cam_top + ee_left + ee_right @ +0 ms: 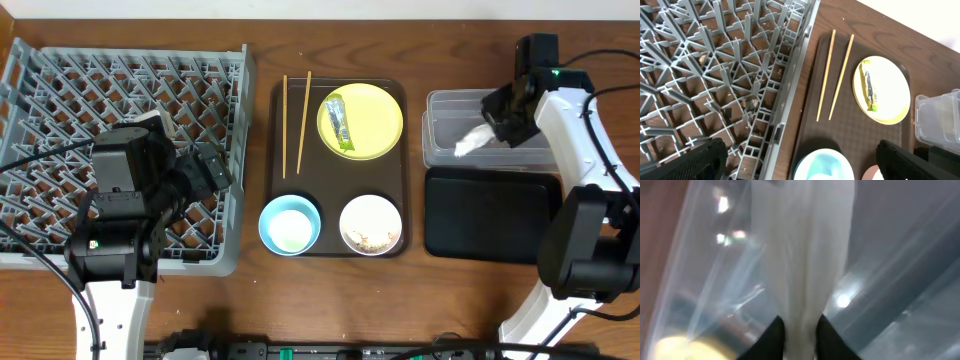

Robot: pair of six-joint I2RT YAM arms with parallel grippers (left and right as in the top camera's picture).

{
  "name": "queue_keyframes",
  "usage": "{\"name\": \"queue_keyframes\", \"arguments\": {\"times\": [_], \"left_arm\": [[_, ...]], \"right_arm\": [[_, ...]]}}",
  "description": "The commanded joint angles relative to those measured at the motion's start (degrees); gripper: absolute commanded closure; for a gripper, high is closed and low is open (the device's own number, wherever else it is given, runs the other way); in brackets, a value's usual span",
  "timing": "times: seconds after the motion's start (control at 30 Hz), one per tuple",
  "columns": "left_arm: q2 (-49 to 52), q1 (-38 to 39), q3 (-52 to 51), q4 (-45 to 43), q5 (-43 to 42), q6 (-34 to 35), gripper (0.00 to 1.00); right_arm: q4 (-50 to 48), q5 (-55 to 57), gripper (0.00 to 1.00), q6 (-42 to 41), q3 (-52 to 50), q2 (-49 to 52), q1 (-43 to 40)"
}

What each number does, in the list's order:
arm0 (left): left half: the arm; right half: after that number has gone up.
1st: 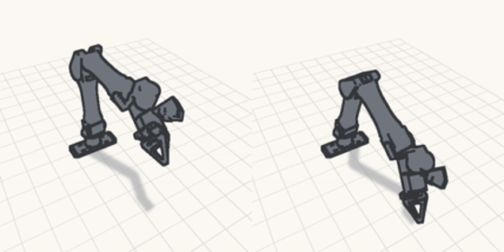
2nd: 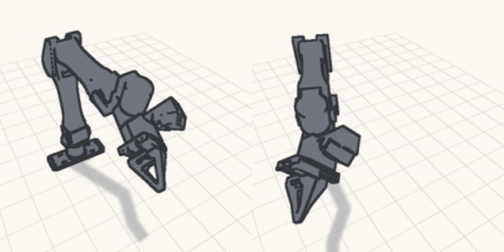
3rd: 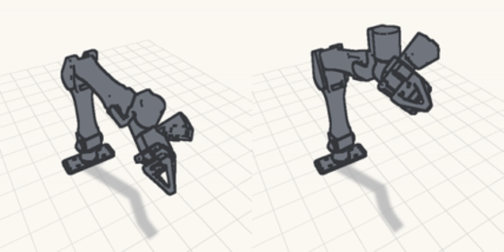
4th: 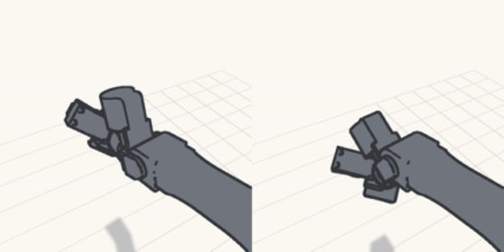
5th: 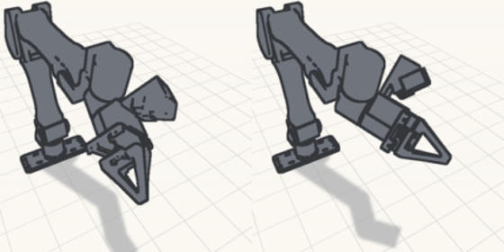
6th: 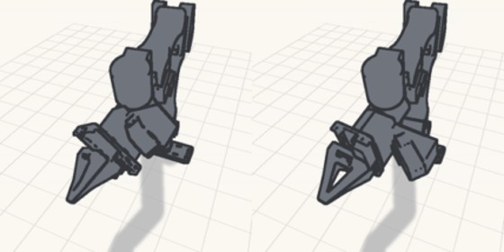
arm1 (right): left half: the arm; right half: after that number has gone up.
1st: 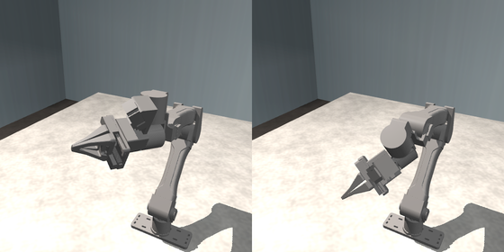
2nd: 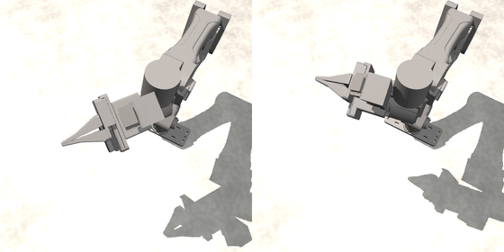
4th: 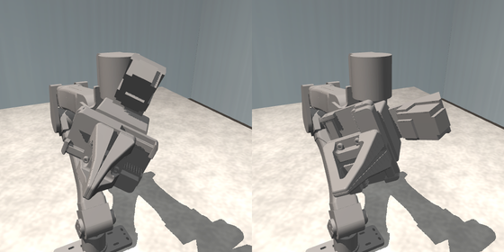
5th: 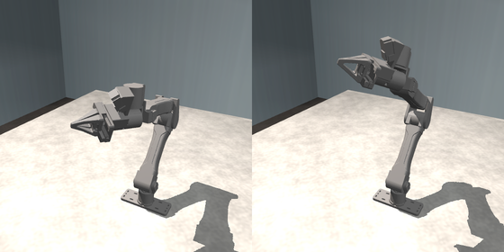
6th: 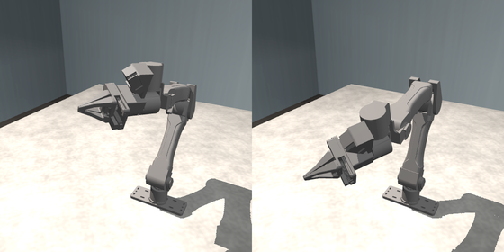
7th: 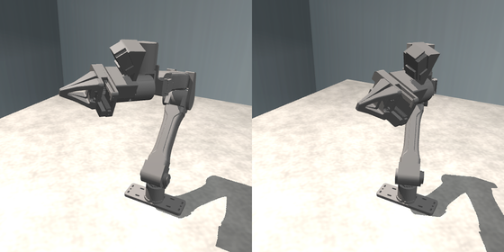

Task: Sort waste into correct bins and load items into the dishwasher
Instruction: 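Grasp the white bag and drop it into the clear bin, then reach the right gripper down and grasp the snack wrapper on the plate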

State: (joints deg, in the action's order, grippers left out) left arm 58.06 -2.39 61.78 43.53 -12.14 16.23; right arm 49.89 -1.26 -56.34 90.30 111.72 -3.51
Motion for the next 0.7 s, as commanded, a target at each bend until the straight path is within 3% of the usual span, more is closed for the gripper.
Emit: {"name": "queue_keyframes", "arguments": {"times": [0.0,0.2,0.37,0.5,0.67], "left_arm": [[-0.13,0.22,1.25,0.15,-0.72,-0.98,0.02],[-0.13,0.22,1.25,0.15,-0.72,-0.98,0.02],[-0.13,0.22,1.25,0.15,-0.72,-0.96,0.02],[-0.13,0.22,1.25,0.15,-0.72,-0.98,0.02],[-0.13,0.22,1.25,0.15,-0.72,-0.96,0.02]], "right_arm": [[-2.56,-7.04,0.70,4.02,1.70,-1.84,0.55],[-6.95,-6.25,0.65,10.32,2.62,-8.57,4.44],[-12.87,-5.86,0.65,27.69,2.62,-13.66,10.91],[-13.16,-5.84,0.55,39.10,2.62,-14.60,17.99],[-12.94,-4.96,0.41,42.69,2.60,-13.27,24.65]]}}
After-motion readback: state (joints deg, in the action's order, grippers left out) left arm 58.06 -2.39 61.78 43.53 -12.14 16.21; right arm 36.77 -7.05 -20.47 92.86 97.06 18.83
